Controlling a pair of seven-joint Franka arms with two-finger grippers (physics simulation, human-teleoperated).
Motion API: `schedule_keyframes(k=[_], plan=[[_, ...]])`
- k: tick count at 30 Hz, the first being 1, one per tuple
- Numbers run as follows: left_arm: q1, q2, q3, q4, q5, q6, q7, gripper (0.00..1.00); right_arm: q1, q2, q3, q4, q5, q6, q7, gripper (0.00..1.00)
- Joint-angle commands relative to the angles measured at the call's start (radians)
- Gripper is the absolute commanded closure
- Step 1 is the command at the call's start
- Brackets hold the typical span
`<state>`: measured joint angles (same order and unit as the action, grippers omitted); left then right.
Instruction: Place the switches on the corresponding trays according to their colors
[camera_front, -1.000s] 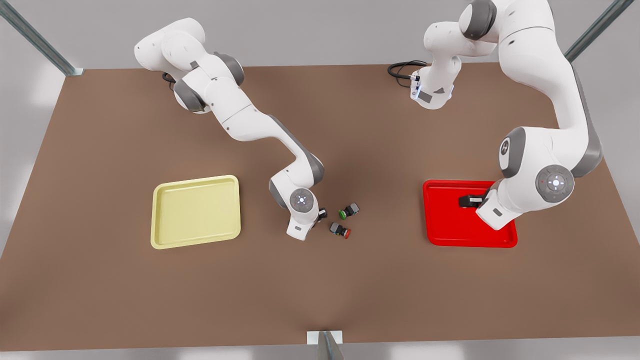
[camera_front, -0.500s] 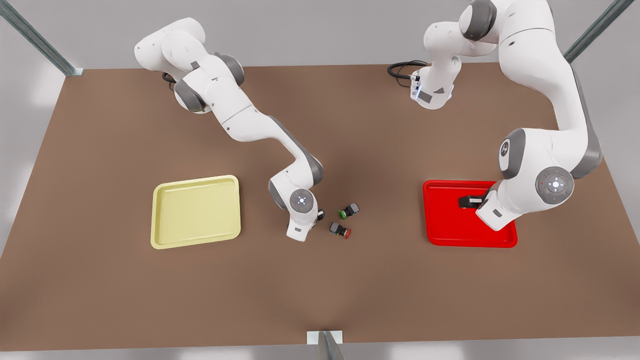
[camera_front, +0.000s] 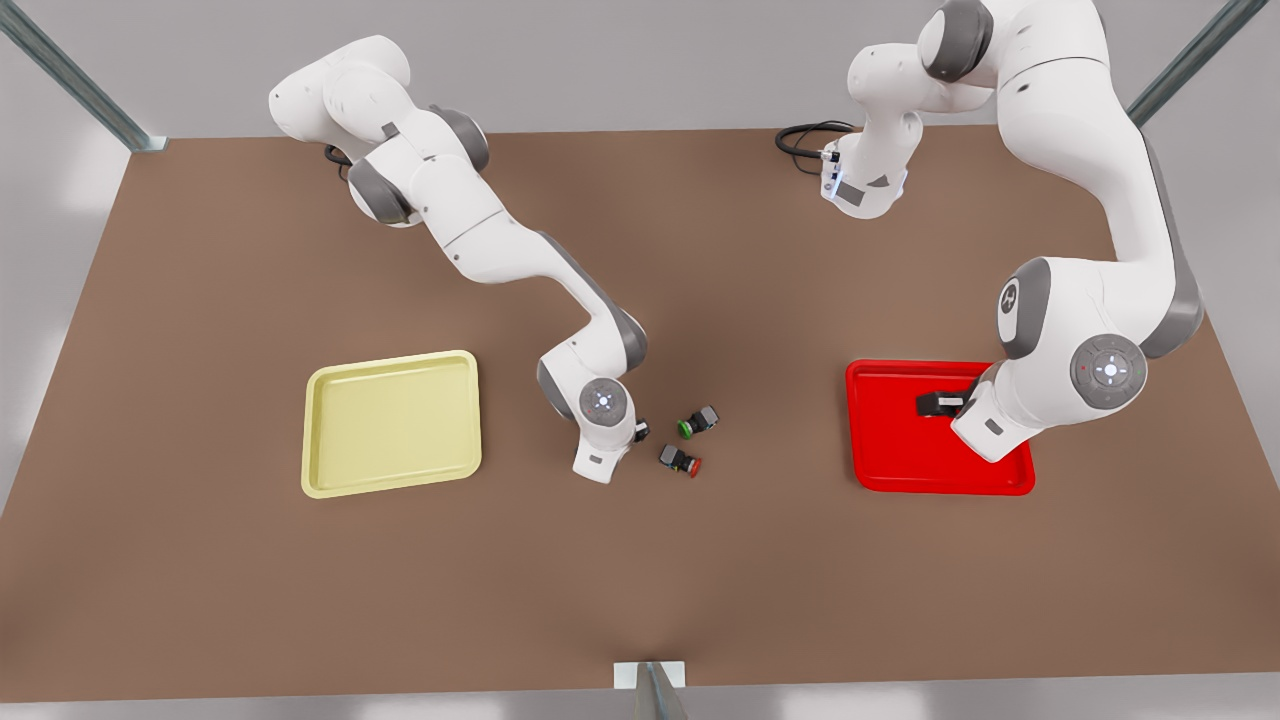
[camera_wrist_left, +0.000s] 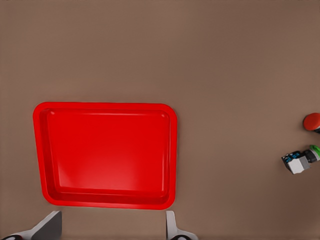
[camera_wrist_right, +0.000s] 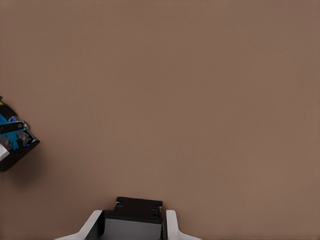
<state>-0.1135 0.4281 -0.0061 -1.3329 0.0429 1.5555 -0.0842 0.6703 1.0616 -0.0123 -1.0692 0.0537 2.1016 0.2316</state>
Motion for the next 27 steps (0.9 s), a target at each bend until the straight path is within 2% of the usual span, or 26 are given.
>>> schedule_keyframes(k=[1, 16, 21, 24, 27], plan=[[0.000, 0.000, 0.000, 0.001, 0.000, 0.000, 0.000, 0.00, 0.000, 0.000, 0.000, 0.000, 0.000, 0.000, 0.000, 0.44], [0.002, 0.000, 0.000, 0.001, 0.000, 0.002, 0.003, 0.00, -0.003, -0.005, -0.002, 0.000, 0.002, -0.002, -0.014, 0.47], [0.002, 0.000, 0.000, 0.001, 0.000, 0.002, 0.003, 0.00, -0.015, -0.051, 0.002, -0.018, 0.008, -0.003, -0.012, 0.47], [0.000, 0.000, 0.000, 0.001, 0.000, 0.000, 0.001, 0.00, -0.054, -0.120, 0.012, -0.106, 0.000, -0.002, -0.025, 0.47], [-0.006, -0.002, -0.005, 0.001, -0.037, -0.003, -0.052, 0.00, -0.112, -0.249, 0.035, -0.290, -0.003, 0.032, -0.094, 0.47]])
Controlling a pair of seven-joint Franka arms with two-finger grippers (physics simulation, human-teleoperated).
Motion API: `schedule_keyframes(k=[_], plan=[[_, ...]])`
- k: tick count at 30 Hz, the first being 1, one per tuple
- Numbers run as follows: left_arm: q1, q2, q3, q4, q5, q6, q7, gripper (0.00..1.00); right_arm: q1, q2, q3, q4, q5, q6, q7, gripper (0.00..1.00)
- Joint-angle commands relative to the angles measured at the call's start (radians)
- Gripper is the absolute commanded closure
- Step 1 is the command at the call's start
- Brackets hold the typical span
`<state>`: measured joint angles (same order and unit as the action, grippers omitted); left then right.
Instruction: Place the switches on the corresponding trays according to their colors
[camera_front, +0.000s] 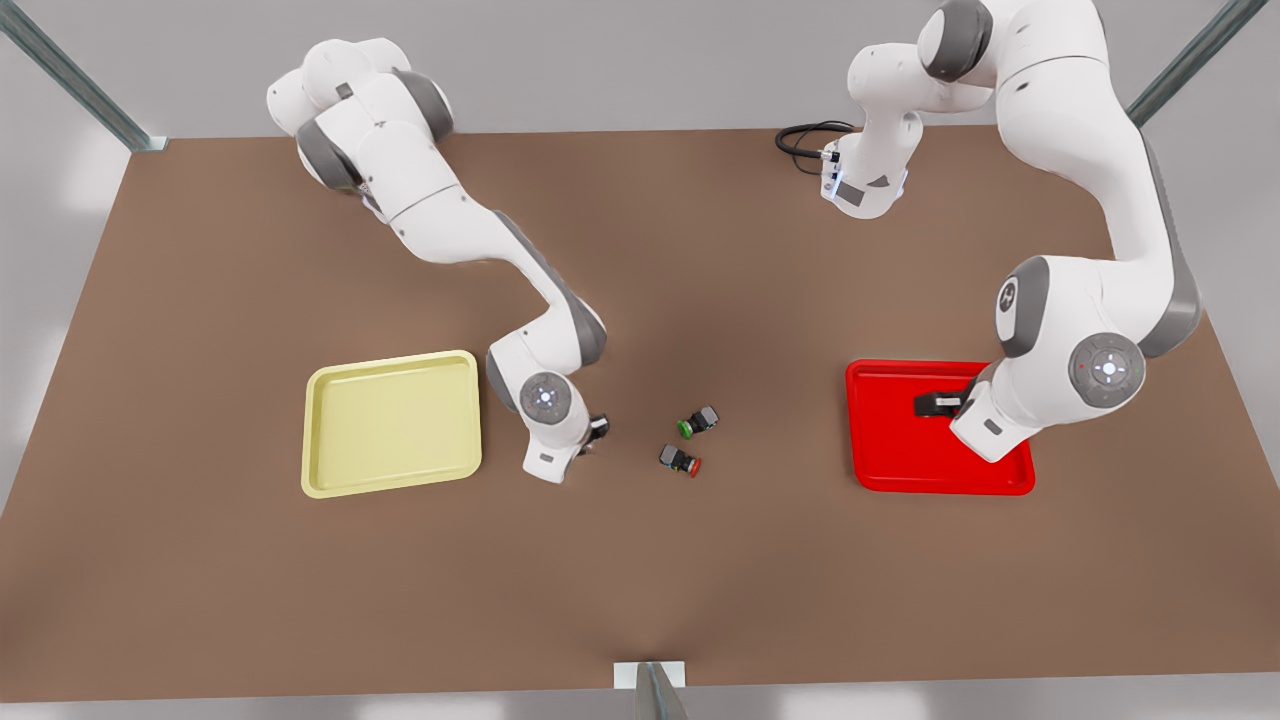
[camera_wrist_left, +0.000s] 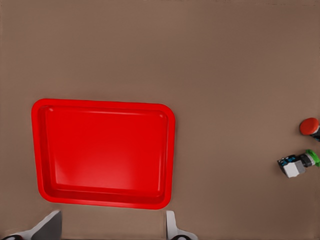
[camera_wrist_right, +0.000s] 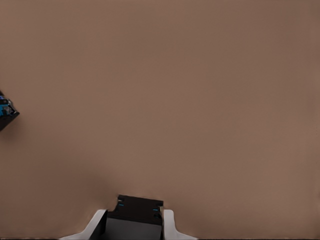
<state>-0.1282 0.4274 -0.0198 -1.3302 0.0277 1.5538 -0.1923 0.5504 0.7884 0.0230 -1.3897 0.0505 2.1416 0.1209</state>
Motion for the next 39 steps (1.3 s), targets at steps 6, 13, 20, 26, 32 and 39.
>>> schedule_keyframes(k=[6, 13, 20, 26, 32, 39], plan=[[-0.275, 0.145, -0.008, 0.111, -0.146, 0.137, -0.777, 0.00, -0.101, -0.231, 0.002, -0.319, -0.012, 0.067, -0.159, 0.47], [-0.361, 0.407, -0.066, 0.330, -0.140, 0.373, -1.225, 0.00, -0.244, -0.385, -0.009, -0.571, -0.038, 0.113, -0.349, 0.47], [-0.424, 0.511, -0.060, 0.318, -0.129, 0.477, -1.220, 0.00, -0.349, -0.410, -0.095, -0.727, -0.046, 0.167, -0.570, 0.46], [-0.427, 0.579, -0.055, 0.316, -0.092, 0.539, -1.222, 0.00, -0.362, -0.405, -0.095, -0.759, -0.044, 0.218, -0.583, 0.09], [-0.427, 0.582, -0.054, 0.279, -0.092, 0.537, -1.316, 0.00, -0.429, -0.545, -0.118, -0.453, -0.041, -0.151, -0.573, 0.00], [-0.427, 0.596, -0.052, 0.264, -0.091, 0.555, -1.331, 0.00, -0.592, -0.692, -0.054, -0.058, -0.130, -0.664, -0.264, 0.00]])
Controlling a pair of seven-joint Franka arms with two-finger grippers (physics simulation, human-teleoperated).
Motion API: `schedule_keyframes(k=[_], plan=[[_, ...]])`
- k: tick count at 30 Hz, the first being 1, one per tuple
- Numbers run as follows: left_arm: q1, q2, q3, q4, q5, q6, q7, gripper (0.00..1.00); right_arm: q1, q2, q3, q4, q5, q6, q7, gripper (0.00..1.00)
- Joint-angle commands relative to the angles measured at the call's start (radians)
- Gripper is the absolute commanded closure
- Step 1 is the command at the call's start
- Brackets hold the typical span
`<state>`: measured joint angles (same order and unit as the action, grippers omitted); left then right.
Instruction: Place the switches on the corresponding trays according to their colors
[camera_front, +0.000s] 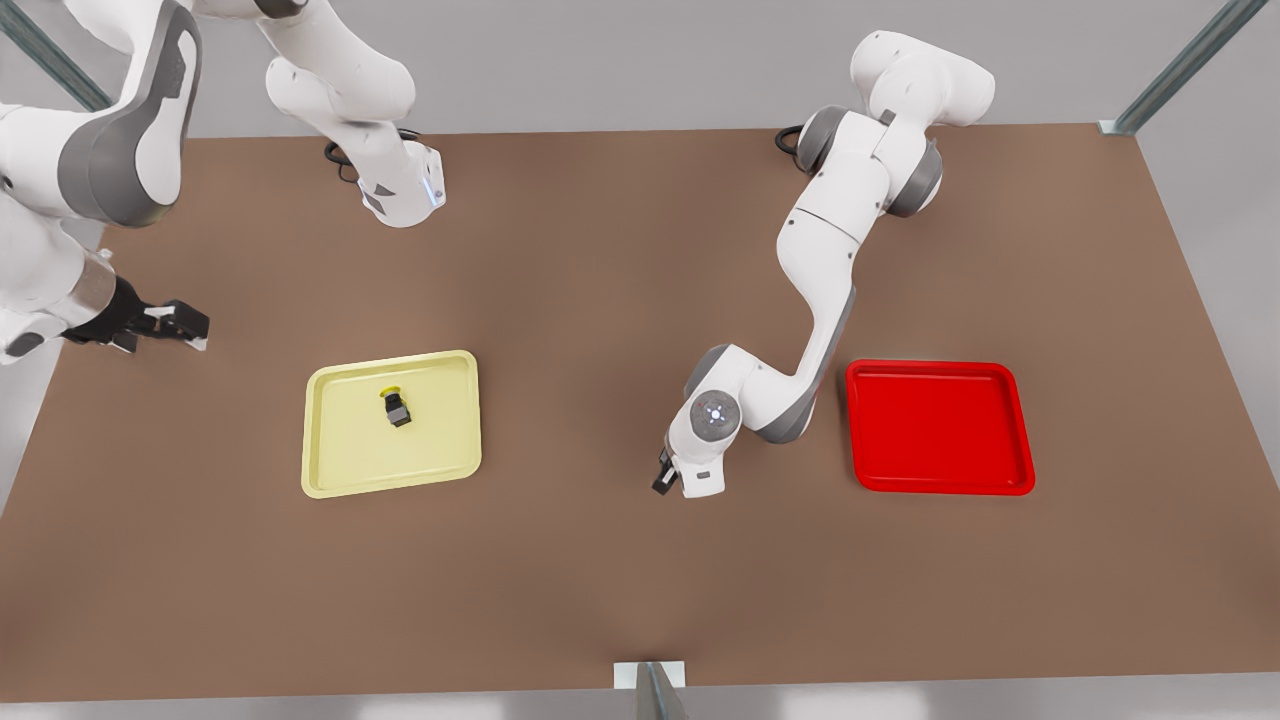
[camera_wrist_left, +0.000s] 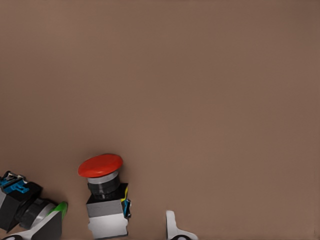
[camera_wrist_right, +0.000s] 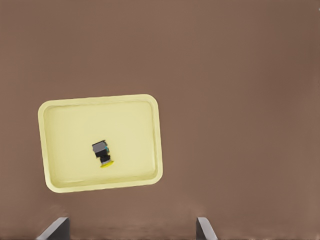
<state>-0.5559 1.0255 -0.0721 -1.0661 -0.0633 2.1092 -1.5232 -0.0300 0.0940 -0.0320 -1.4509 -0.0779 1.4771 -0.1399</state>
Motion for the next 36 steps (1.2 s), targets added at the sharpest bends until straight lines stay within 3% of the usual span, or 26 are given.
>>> schedule_keyframes(k=[1, 5, 8, 29, 32, 36], plan=[[0.001, 0.002, 0.000, 0.000, 0.000, 0.000, 0.000, 0.00, -0.014, 0.001, 0.000, 0.000, 0.003, 0.000, 0.000, 0.00], [0.001, 0.013, 0.000, 0.000, 0.000, 0.018, 0.002, 0.04, -0.022, 0.010, -0.003, -0.034, 0.020, 0.055, 0.019, 0.00], [-0.001, 0.015, 0.000, 0.000, 0.000, 0.026, 0.000, 0.15, -0.021, 0.010, -0.003, -0.025, 0.017, 0.057, 0.014, 0.00], [-0.012, 0.024, 0.000, -0.020, 0.002, 0.028, 0.000, 0.16, -0.028, 0.046, -0.009, 0.015, 0.013, 0.055, 0.017, 0.00], [-0.012, 0.025, 0.000, -0.020, 0.002, 0.028, 0.000, 0.33, -0.030, 0.065, -0.009, 0.015, 0.018, 0.075, 0.017, 0.00], [-0.012, 0.027, 0.000, -0.020, 0.003, 0.028, 0.000, 0.39, -0.025, 0.067, -0.009, 0.020, 0.017, 0.074, 0.017, 0.00]])
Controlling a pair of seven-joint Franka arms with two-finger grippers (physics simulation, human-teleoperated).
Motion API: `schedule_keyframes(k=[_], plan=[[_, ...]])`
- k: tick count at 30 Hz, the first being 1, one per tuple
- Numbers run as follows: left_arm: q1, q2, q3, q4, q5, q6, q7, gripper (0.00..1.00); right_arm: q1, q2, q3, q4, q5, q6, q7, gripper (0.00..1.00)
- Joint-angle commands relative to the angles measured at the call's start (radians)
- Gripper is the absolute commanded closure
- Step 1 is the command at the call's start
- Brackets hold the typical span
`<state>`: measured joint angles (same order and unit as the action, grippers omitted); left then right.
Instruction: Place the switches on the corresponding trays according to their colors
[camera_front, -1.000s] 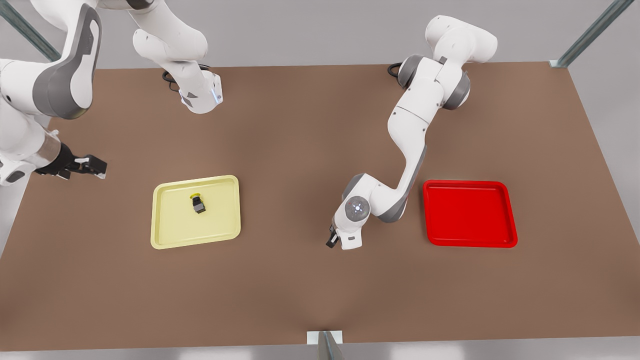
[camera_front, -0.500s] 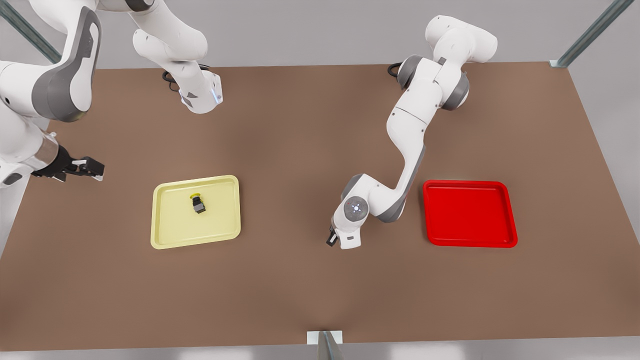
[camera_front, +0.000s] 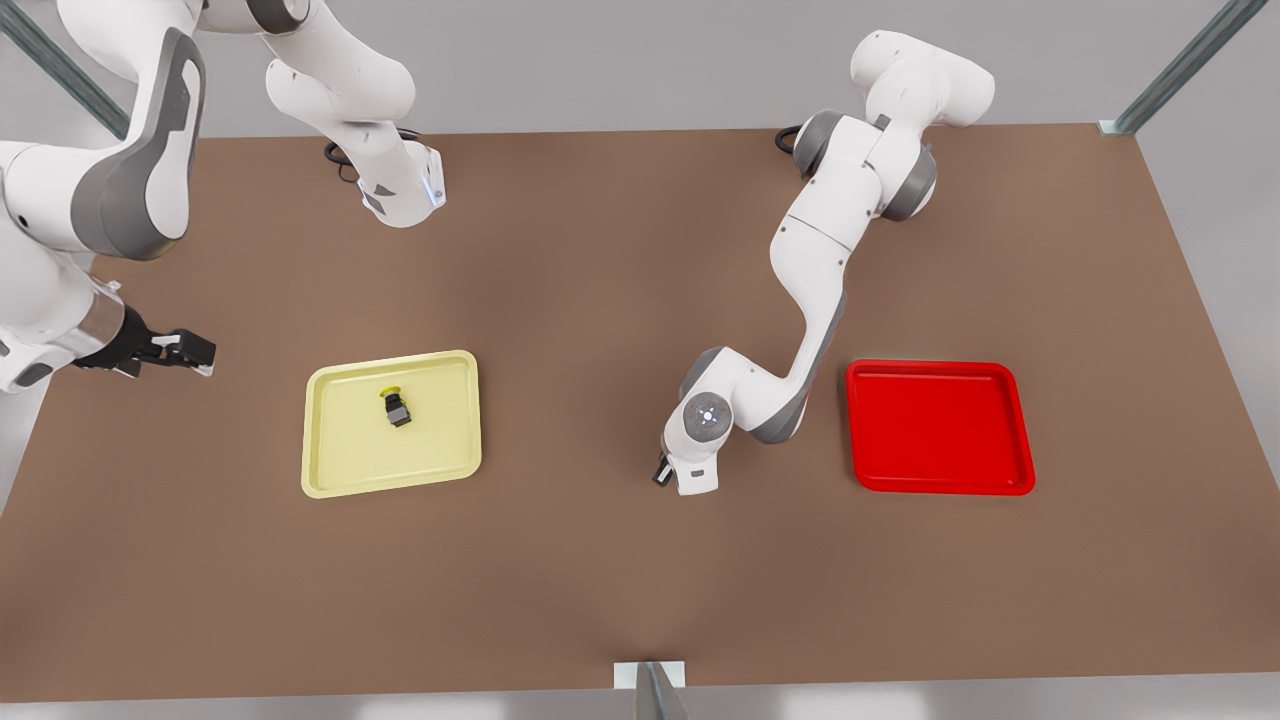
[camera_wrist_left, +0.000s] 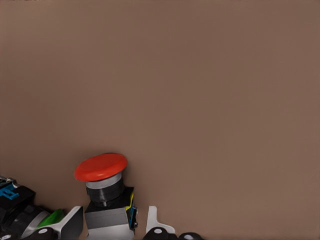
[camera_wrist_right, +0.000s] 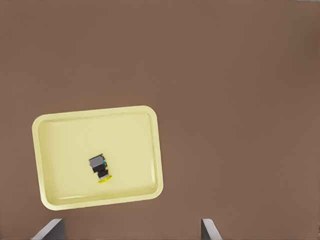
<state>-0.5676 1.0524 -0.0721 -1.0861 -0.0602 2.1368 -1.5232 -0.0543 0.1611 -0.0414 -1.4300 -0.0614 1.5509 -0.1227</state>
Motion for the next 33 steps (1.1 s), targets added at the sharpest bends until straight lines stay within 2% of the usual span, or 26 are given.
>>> schedule_keyframes(k=[1, 16, 33], plan=[[0.000, 0.000, 0.000, 0.000, 0.000, 0.000, 0.002, 0.39, -0.001, 0.000, 0.000, 0.000, 0.002, 0.000, 0.002, 0.00], [0.000, 0.005, 0.000, -0.001, 0.005, 0.020, 0.002, 0.44, -0.007, 0.018, -0.002, 0.039, 0.002, 0.000, 0.002, 0.00], [-0.006, 0.012, 0.000, 0.000, 0.005, 0.034, 0.003, 0.46, -0.015, 0.026, -0.005, 0.063, 0.003, -0.002, 0.002, 0.00]])
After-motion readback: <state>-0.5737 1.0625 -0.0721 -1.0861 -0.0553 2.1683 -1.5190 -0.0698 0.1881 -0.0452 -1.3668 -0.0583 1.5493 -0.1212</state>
